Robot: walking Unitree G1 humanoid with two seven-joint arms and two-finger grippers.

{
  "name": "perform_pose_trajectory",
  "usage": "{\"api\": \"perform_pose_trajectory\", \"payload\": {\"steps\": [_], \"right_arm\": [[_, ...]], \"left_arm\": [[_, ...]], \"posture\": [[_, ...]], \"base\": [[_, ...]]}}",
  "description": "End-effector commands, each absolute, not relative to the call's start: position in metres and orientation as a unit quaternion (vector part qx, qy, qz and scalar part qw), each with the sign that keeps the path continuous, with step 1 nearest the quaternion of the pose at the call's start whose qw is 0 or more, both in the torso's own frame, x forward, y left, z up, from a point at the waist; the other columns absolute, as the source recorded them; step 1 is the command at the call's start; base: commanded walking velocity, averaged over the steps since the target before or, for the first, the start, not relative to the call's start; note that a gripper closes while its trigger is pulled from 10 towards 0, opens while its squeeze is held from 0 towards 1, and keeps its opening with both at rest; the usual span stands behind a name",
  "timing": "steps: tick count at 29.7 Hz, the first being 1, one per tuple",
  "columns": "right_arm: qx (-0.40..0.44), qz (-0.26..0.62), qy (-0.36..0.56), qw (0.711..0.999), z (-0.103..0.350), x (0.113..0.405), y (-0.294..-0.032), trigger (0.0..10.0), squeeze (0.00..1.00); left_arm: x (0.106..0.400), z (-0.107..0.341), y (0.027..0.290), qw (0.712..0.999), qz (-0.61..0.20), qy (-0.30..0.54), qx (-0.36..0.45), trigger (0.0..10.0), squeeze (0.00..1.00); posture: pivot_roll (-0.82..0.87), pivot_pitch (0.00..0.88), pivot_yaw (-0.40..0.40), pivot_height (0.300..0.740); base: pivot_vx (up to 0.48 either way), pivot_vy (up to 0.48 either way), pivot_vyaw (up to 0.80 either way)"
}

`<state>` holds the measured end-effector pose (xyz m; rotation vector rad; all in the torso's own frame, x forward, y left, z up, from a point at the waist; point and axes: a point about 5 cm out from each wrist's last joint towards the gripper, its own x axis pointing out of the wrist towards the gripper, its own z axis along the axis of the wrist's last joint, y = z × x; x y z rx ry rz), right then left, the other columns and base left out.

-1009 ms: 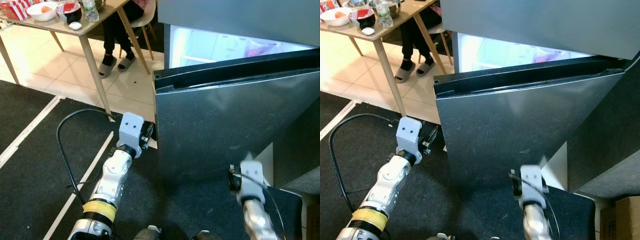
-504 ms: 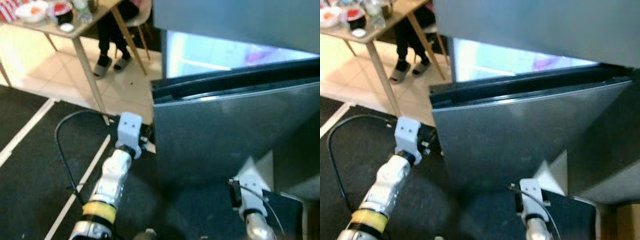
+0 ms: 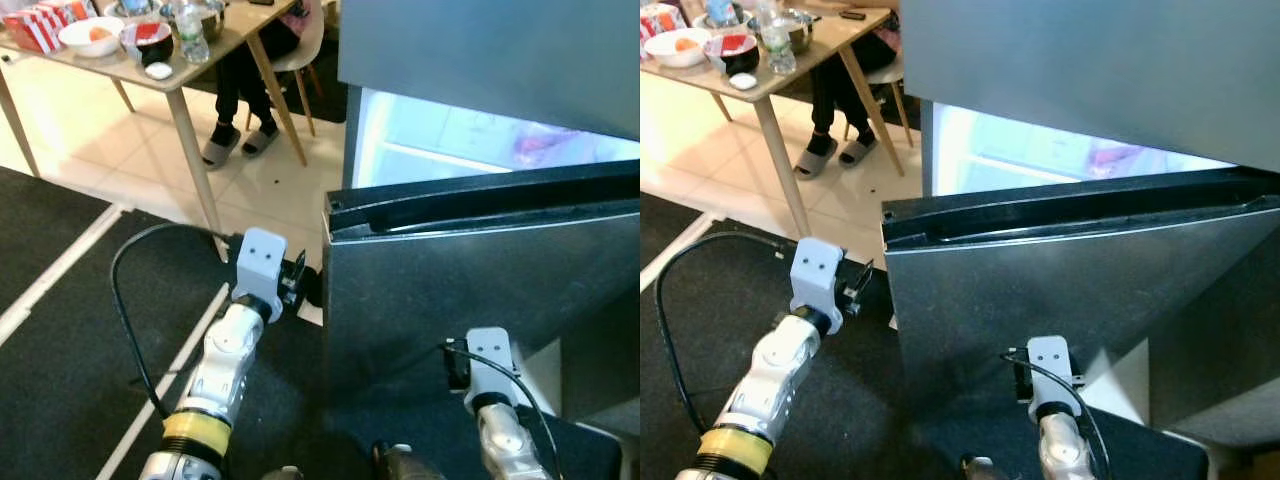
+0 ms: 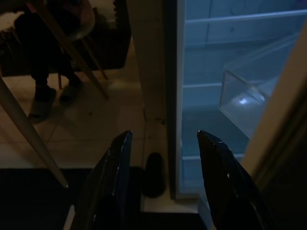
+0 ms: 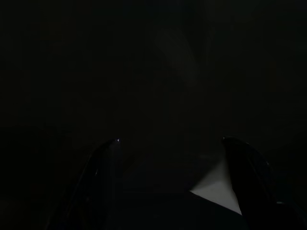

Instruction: Restocking fridge

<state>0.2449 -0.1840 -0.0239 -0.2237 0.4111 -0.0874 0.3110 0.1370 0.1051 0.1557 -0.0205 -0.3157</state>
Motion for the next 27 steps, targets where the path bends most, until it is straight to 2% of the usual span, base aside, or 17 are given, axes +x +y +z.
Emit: {"api": "perform_pose_trajectory", "payload": {"steps": [1,5,12,19,27], "right_arm": [[-0.105,-0.029,0.183,0.977,-0.019,0.248,-0.181,10.0,0.0],[-0.105,0.017,0.142,0.984,-0.006,0.257,-0.164,10.0,0.0],[-0.086,0.035,0.073,0.993,0.023,0.276,-0.148,10.0,0.0],[-0.077,0.036,0.047,0.995,0.038,0.285,-0.146,10.0,0.0],[-0.084,0.037,0.063,0.994,0.032,0.282,-0.15,10.0,0.0]], "left_arm": [[0.311,0.104,0.137,0.984,-0.157,-0.006,0.081,10.0,0.0],[0.311,0.104,0.137,0.985,-0.155,-0.005,0.081,10.0,0.0],[0.31,0.105,0.137,0.985,-0.154,-0.004,0.081,10.0,0.0],[0.309,0.103,0.138,0.985,-0.152,0.0,0.08,10.0,0.0],[0.307,0.102,0.138,0.986,-0.148,0.0,0.075,10.0,0.0]], "posture": [[-0.07,0.153,0.008,0.727],[-0.07,0.156,0.008,0.727],[-0.07,0.161,0.006,0.727],[-0.07,0.162,0.003,0.727],[-0.07,0.162,0.0,0.727]], "base": [[0.375,0.0,0.0],[0.374,0.0,0.0],[0.372,0.0,0.0],[0.311,0.0,0.0],[0.0,0.0,0.0]]}}
